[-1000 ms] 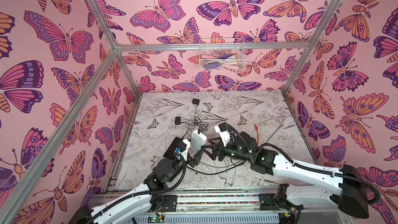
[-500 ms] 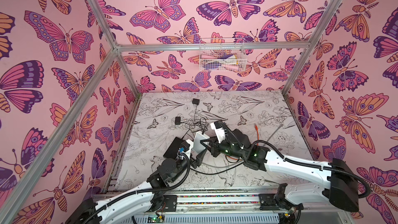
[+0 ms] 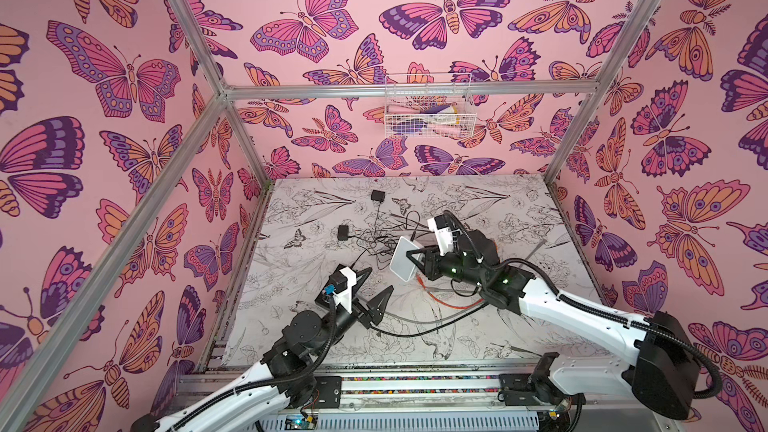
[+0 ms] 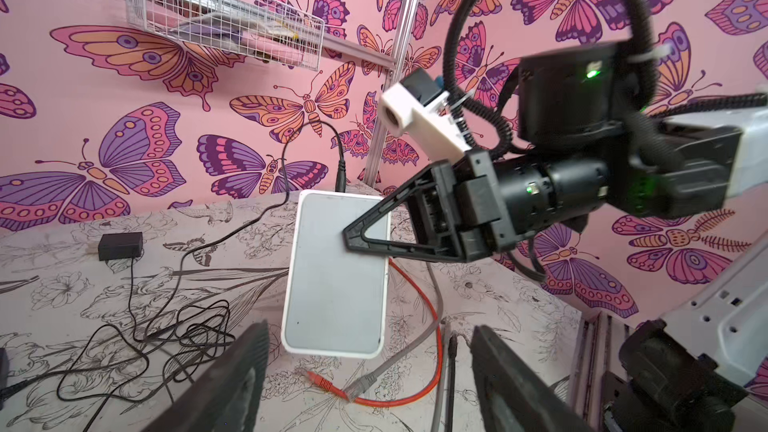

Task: Insert the plug into the switch port
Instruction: 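Carry the router down onto the table with the right gripper while the left draws back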

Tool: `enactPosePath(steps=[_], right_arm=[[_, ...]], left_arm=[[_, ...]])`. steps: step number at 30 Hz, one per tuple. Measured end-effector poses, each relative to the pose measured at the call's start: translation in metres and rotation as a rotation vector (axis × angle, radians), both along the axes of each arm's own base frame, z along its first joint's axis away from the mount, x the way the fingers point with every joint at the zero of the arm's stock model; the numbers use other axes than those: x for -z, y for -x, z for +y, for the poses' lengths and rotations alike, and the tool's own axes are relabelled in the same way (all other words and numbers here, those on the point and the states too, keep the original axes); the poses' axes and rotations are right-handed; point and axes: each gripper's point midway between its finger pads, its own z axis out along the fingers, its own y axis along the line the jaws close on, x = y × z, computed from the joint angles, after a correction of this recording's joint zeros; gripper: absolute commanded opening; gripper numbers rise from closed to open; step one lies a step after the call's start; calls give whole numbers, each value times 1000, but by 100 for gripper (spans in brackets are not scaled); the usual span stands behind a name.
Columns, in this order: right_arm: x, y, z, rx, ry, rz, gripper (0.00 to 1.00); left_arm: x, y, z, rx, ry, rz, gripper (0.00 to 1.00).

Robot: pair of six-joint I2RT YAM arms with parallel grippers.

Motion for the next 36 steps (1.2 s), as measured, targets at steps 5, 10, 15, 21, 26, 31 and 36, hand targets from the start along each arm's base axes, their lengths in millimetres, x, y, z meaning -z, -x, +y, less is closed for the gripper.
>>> enactPosePath(steps=[5, 10, 15, 21, 26, 31, 36], right_arm=[[46, -26, -8, -5, 58, 131, 0], [94, -52, 5, -83, 122, 284, 0], [134, -85, 26, -167, 99, 402, 0], [155, -88, 35, -221, 94, 456, 0], [156, -95, 39, -235, 112, 443, 0], [155, -105, 40, -238, 148, 419, 9], [153, -120, 29, -201, 210, 382, 38]], left_arm=[[3, 3, -2, 25, -22, 96, 78], [22, 5, -8, 58, -39, 209, 78], [35, 9, -10, 77, -32, 296, 76], [33, 14, -3, 79, 16, 324, 76], [43, 16, 1, 69, 15, 344, 76], [52, 13, -1, 58, -15, 369, 76], [58, 8, -2, 34, -50, 393, 78]])
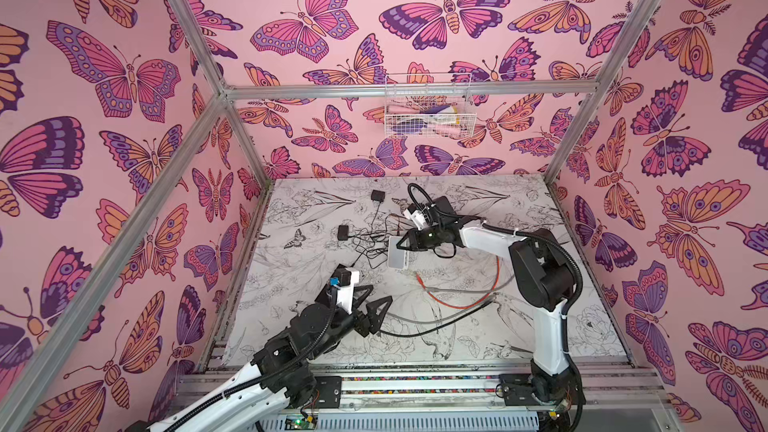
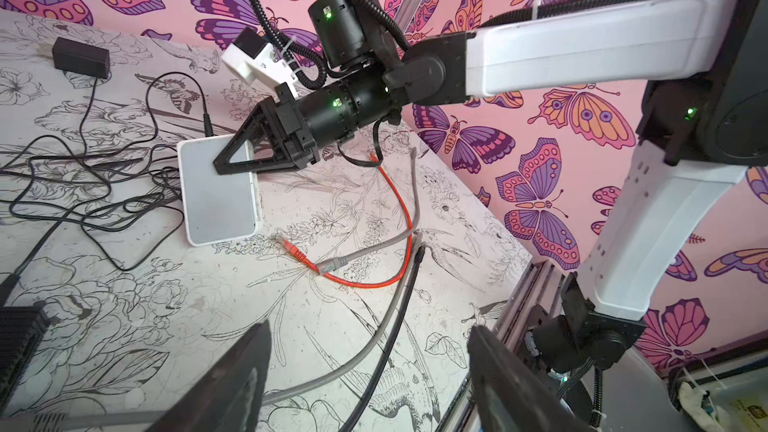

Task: Insert the plug into the switch port
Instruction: 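Carry the router down onto the table with the right gripper while the left draws back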

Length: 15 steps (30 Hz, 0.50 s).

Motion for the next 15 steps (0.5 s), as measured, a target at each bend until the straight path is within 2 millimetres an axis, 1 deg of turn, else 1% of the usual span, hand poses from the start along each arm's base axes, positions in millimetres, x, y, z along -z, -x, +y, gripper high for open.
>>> enactPosePath(steps=[1, 3, 5, 7, 9, 12, 13, 15], right_arm=[[4, -4, -5, 11, 30, -11, 43], [16, -7, -14, 22, 78, -10, 49], [28, -7, -22, 29, 114, 9, 54], [32, -8, -27, 30, 146, 10, 55], [33, -10, -30, 27, 175, 1, 57], [29, -15, -33, 27, 211, -26, 75], [27, -17, -35, 26, 226, -35, 83], [20, -22, -37, 21, 253, -59, 85]], left_arm=[[-1, -1, 0, -6, -2, -1, 78], [-3, -4, 2, -23, -4, -6, 78], [-4, -7, 4, -42, -10, -16, 79], [-5, -9, 7, -61, -23, -29, 79], [-6, -12, 10, -82, -36, -46, 80], [-15, -18, 14, -117, -50, -82, 80], [-18, -20, 14, -126, -52, -94, 80], [-24, -24, 14, -143, -63, -114, 81]])
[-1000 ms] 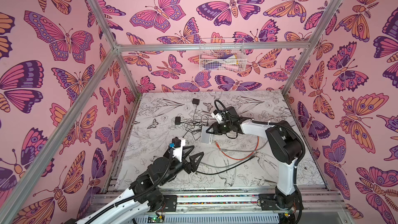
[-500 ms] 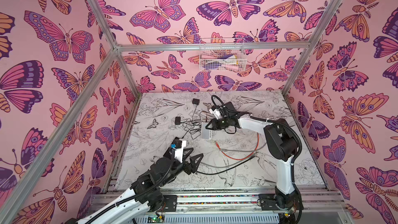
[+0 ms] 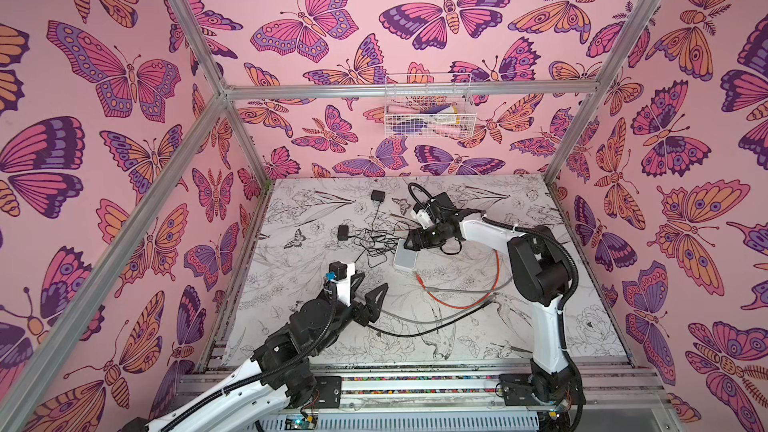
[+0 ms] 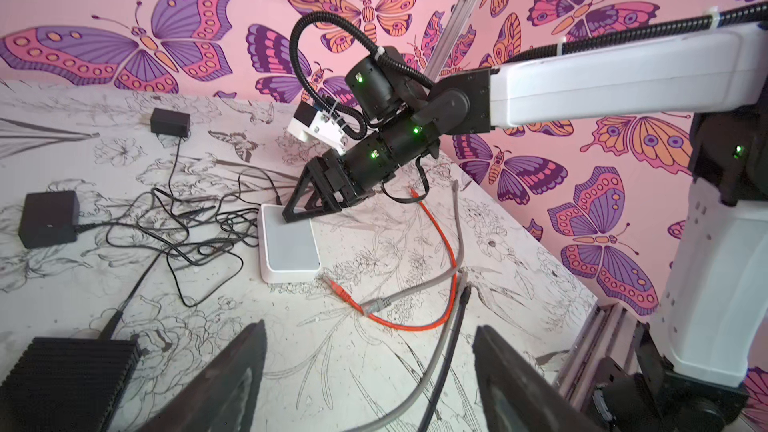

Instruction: Insert the plug into the switch port

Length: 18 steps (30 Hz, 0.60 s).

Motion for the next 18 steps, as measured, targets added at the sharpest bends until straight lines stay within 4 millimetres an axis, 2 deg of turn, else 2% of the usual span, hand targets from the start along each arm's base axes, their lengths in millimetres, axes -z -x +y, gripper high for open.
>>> enactPosePath(steps=[3, 6, 9, 14, 16, 18], right_arm=[[-12, -9, -4, -2, 35, -52, 84], [-22, -4, -14, 3, 69, -89, 81], [-41, 15, -29, -3, 85, -125, 74], [-93, 53, -50, -41, 50, -247, 62], [-102, 64, -55, -58, 43, -277, 61], [-98, 70, -59, -72, 52, -281, 57]], left_arm=[[-2, -7, -3, -16, -33, -19, 81], [-2, -15, -6, -29, -78, -33, 82], [0, -29, -4, -51, -98, -28, 81], [16, -63, 10, -77, -37, 74, 78], [30, -78, 9, -64, -12, 153, 77], [47, -90, 2, -37, 2, 232, 75]])
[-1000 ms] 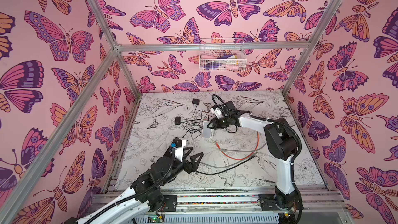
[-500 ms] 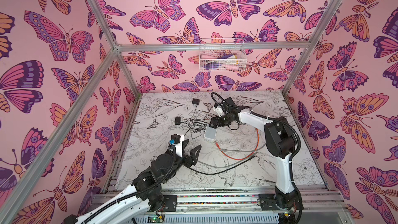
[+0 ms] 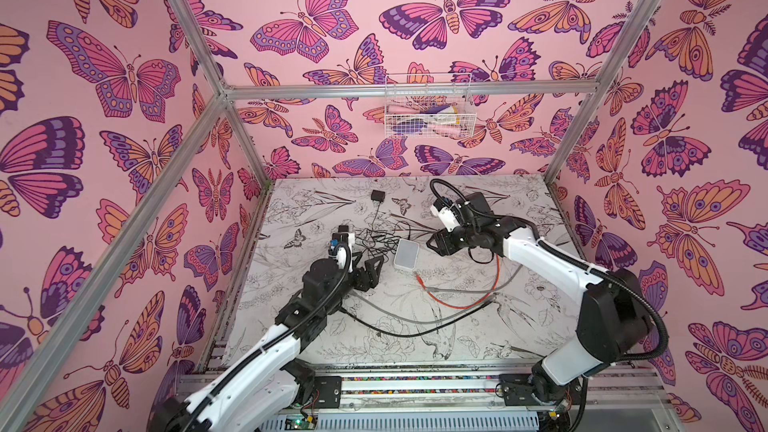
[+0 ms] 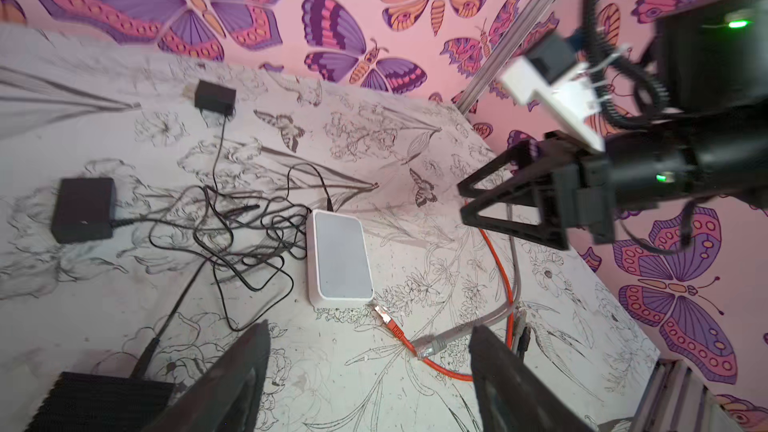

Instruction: Insert the plug into the switch port

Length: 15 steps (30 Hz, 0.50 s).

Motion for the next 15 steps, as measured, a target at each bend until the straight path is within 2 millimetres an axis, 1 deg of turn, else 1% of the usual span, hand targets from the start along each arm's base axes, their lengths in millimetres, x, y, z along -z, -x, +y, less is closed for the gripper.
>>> enactPosePath(steps=[3, 6, 10, 15], right_arm=[[19, 6, -5, -3, 35, 35, 45], [31, 8, -8, 4, 56, 57, 39], [41, 6, -7, 18, 55, 71, 38], [62, -1, -3, 38, 59, 108, 41]], left_arm=[[25, -13, -18, 59, 28, 105, 72], [43, -23, -34, 110, 45, 167, 72], [60, -40, -52, 158, 59, 225, 71], [84, -64, -61, 168, 70, 285, 71]])
